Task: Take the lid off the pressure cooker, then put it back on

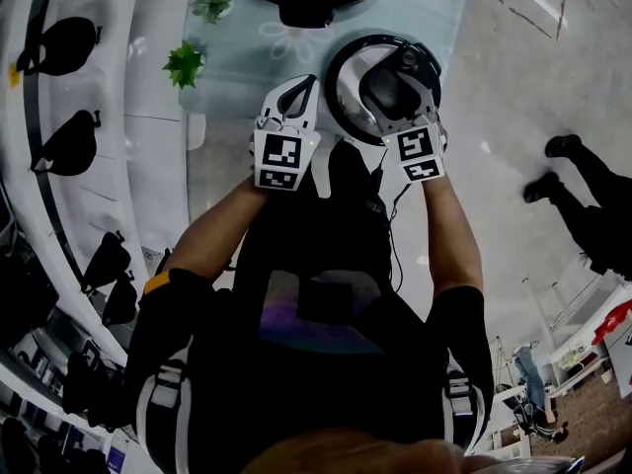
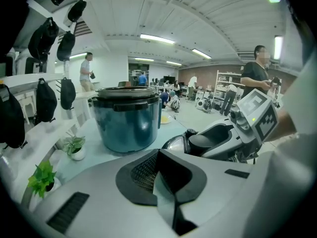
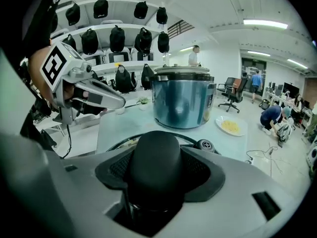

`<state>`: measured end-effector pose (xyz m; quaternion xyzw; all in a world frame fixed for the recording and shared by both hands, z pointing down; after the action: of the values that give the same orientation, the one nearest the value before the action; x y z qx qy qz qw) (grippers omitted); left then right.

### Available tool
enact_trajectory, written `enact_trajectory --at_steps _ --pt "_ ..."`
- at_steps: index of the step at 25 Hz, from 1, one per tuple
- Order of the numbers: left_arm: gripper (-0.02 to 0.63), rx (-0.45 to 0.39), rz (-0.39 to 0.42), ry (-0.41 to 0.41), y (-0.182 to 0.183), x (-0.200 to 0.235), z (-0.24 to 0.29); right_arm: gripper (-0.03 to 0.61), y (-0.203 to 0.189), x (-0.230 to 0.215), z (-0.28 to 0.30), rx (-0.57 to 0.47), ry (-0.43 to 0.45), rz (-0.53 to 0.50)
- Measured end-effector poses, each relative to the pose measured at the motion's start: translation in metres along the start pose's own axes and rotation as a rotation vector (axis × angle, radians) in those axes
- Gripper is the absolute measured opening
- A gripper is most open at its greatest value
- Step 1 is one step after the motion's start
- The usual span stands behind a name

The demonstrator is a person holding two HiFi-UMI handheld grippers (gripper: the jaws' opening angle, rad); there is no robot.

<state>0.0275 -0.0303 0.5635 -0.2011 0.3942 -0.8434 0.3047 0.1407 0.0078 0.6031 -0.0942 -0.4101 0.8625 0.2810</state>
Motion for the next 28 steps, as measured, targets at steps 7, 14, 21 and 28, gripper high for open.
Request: enact_trajectory --at_steps 7,14,21,28 --pt "0.008 -0.064 -0.014 -0.037 0.043 -0.001 -0.024 0.288 0.045 -0.014 -0.046 -0.065 -0.040 0.058" --pt "0.008 -0.119 0.012 -0.072 0.090 0.008 -0.056 0.290 0.102 -0.023 -0.093 -0.127 -0.075 0.040" --pt "0.008 -0.188 0.047 -0.102 0.132 0.026 -0.085 0.288 0.165 -0.030 -0.117 -0.169 -0.106 -0.041" --pt "0.008 -0.247 0.054 -0.110 0.163 0.058 -0.113 0.288 0.221 -0.026 -0.111 -0.182 -0.111 -0.098"
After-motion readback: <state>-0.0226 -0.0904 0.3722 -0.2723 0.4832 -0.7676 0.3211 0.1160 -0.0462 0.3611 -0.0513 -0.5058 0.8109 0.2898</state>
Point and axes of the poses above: the fingertips, and each gripper's own axes: z forward along the fingers, x to its left, y out of its top, the point moved 1 cm from there along -z, backward along the fingers, and after that the axes turned 6 degrees about -z, right-handed, at the moved point
